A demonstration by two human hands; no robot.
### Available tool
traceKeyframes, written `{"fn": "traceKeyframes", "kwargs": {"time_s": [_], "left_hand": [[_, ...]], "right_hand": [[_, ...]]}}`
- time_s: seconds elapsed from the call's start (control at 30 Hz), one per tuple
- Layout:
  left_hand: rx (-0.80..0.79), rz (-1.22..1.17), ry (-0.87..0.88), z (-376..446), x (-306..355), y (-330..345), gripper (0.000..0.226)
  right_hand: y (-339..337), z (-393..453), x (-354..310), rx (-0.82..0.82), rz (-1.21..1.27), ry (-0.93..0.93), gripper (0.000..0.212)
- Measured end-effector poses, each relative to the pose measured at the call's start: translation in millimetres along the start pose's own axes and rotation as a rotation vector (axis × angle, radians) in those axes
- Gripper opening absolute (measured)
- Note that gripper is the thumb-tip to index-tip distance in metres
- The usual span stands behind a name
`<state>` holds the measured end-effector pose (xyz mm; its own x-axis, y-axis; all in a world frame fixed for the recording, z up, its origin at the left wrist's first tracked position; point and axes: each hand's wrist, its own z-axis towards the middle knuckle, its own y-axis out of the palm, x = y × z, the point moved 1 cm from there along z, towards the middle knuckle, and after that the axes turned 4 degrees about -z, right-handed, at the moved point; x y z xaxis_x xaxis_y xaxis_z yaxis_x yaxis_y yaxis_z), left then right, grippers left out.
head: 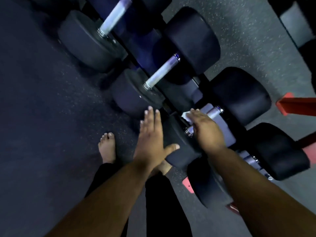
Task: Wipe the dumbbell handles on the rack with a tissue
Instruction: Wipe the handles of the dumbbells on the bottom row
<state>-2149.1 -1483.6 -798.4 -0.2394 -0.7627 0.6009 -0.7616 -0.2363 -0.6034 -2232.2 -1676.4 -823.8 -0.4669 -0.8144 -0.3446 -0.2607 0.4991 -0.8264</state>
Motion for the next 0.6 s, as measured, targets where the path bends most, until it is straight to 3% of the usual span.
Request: {"fn": "traceKeyframes", "kwargs": {"time_s": [0.1, 0.17, 0.33, 0.47, 0.5, 0.6], "left_hand": [[-0.151, 0.028, -0.025, -13, 7, 43, 0.145], [-0.170, -0.007, -0.065, -10, 12, 55, 0.151], [-0.172, -0.084, -0.111, 8, 15, 54, 0.166], [-0.163, -0.107, -0.121, 7, 18, 53, 0.164], [-0.171, -0.118, -0.118, 7, 18, 52, 0.161], [-0.204, -0.152, -0.109, 8, 16, 48, 0.153]], "right_hand": [[21, -14, 10, -0.210, -0.439, -0.271, 0.058], [18, -19, 21, -0.175, -0.567, -0.398, 0.062], [-3, -19, 48, -0.038, -0.582, -0.159, 0.059], [23, -35, 37, -0.130, -0.672, -0.440, 0.064], [18, -30, 41, -0.088, -0.691, -0.446, 0.062], [2, -14, 58, 0.037, -0.670, -0.235, 0.070]]}}
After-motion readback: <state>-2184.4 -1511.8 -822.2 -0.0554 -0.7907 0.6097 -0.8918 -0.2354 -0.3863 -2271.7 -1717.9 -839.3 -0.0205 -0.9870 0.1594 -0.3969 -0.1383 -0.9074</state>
